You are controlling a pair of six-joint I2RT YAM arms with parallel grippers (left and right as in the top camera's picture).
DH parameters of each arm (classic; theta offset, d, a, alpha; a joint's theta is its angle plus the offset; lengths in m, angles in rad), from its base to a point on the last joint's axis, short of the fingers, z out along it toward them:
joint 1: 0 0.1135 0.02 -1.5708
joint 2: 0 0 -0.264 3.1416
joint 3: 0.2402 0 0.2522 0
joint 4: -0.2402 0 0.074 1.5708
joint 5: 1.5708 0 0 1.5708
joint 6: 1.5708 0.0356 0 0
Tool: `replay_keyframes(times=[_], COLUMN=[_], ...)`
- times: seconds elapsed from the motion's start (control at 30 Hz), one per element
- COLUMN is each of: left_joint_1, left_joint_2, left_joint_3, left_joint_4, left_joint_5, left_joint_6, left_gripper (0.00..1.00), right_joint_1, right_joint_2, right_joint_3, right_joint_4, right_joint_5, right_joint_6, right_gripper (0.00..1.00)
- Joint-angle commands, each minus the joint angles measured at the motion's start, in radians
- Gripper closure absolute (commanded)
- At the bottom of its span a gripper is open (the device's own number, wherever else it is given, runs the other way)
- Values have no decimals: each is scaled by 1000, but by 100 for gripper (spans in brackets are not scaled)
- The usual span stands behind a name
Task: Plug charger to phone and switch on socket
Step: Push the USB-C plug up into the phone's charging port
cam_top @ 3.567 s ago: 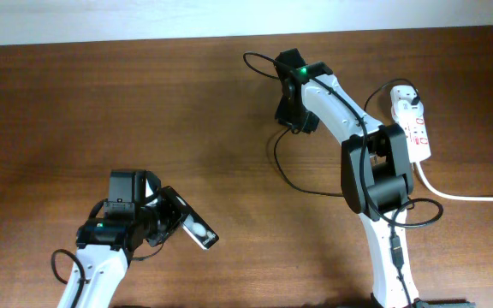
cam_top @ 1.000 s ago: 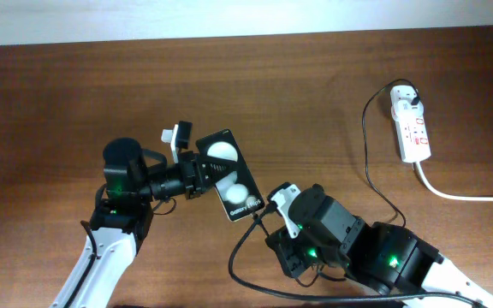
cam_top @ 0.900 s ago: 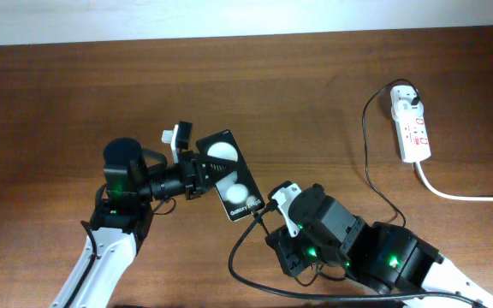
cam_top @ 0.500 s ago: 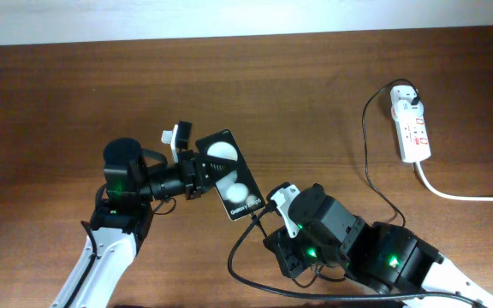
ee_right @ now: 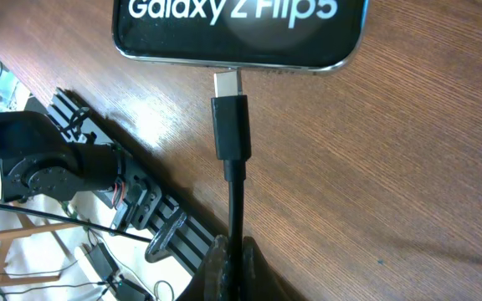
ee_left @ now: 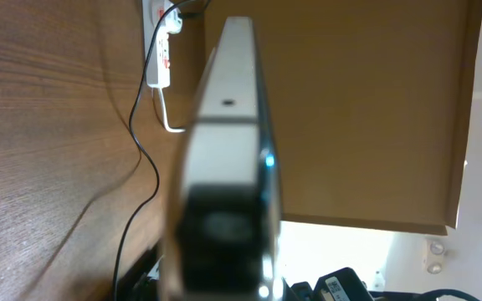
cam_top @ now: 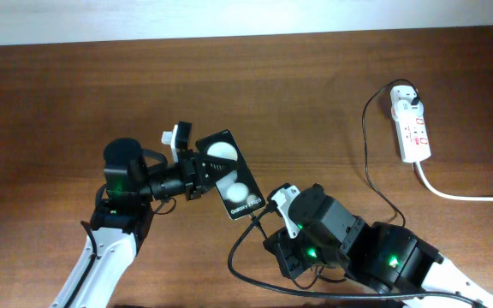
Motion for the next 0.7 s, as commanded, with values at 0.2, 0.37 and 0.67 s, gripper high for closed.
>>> replay_keyframes(times=[0.2,0.37,0.67], left_joint_1=[4,4,4], left_joint_2=[0,0,0], left_joint_3=[13,13,13], left_joint_4=[10,9,9], left_joint_5=[7,6,6], left_joint_6=[18,60,49], left_gripper=[100,100,100], right_joint_1=[7,7,7], right_joint_2=[-2,-2,-2], right_joint_3=[0,0,0], right_joint_4=[17,17,18], right_joint_5=[-6,-6,-6], right_joint_6=[2,2,2], right_gripper=[96,96,96])
